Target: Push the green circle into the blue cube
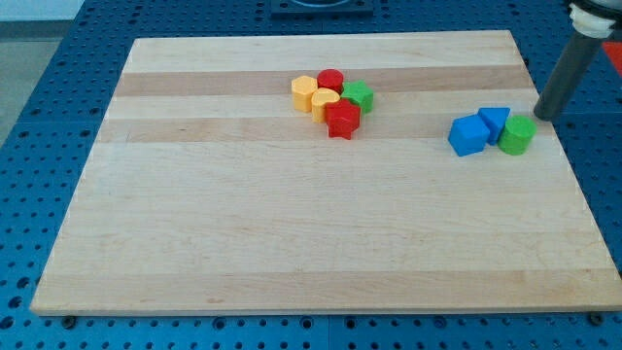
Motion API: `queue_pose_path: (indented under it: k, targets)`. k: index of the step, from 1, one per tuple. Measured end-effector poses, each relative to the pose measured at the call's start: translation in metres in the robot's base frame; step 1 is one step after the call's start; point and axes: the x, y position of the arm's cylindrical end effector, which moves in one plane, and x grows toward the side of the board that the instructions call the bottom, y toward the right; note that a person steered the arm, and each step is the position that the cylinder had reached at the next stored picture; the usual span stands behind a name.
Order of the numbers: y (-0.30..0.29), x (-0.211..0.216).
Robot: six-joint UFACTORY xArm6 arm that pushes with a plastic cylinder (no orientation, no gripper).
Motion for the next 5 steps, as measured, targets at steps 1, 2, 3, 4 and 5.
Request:
queue_pose_path:
  k: [1, 2, 3, 4, 5]
  targets:
    - [0.002, 0.041]
    - [0.002, 0.041]
    - [-0.012, 0.041]
    - [-0.034, 0.041]
    - [-0.056, 0.041]
